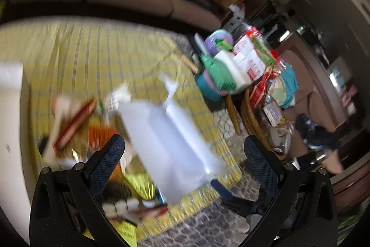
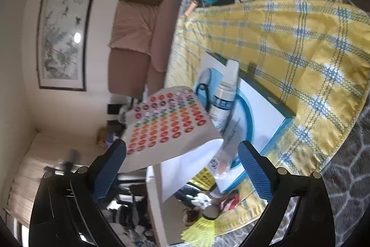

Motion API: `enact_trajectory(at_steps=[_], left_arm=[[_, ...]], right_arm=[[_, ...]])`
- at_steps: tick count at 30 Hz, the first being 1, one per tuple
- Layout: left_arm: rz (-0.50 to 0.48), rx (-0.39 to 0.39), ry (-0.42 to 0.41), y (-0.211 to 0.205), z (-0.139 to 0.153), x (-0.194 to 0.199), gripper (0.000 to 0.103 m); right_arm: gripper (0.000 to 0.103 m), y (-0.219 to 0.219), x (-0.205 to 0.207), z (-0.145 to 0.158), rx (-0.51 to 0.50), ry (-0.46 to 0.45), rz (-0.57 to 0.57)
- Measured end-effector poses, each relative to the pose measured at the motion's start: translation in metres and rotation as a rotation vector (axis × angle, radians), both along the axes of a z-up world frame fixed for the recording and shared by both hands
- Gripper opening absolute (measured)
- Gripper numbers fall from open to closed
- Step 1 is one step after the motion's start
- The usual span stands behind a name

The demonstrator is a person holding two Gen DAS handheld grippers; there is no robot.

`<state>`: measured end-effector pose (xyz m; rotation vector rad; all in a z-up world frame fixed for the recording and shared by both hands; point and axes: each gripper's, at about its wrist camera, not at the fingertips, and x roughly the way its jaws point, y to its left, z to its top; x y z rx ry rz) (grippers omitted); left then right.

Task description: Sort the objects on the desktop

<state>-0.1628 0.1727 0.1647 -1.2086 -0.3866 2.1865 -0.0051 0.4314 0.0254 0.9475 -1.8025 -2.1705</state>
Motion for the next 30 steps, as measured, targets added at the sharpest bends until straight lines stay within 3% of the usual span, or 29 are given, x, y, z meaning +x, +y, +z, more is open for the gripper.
enact_trajectory(at_steps=[4, 8, 12, 17, 21, 26, 30], left_arm=[[-0.098, -0.018, 0.043, 0.031, 0.014, -0.001, 0.103], [-0.186, 0.021, -0.034, 0.059, 0.003, -0.011, 0.103], [-0.182, -0.062, -0.133, 0.064, -0.028, -0.019, 0.103], [-0.155, -0.097, -0.207, 0.039, -0.060, -0.011, 0.103], [-0.189, -0.169, -0.186, 0.029, -0.075, 0.005, 0.103], [-0.232, -0.341, -0.120, 0.028, -0.083, 0.023, 0.103], [-0.251, -0.476, 0.002, 0.030, -0.076, 0.045, 0.103]], right_arm=[[0.082, -0.005, -0.003, -0.013, -0.016, -0.035, 0.011], [0.062, -0.007, -0.005, -0.014, -0.012, -0.027, 0.030], [0.058, -0.010, -0.004, -0.005, -0.005, 0.010, 0.046], [0.055, -0.019, -0.007, 0.008, 0.006, 0.057, 0.080], [0.049, -0.025, -0.007, 0.015, 0.037, 0.069, 0.088], [0.027, -0.029, -0.009, 0.018, 0.027, 0.099, 0.108], [0.020, -0.034, -0.009, 0.026, 0.082, 0.109, 0.107]])
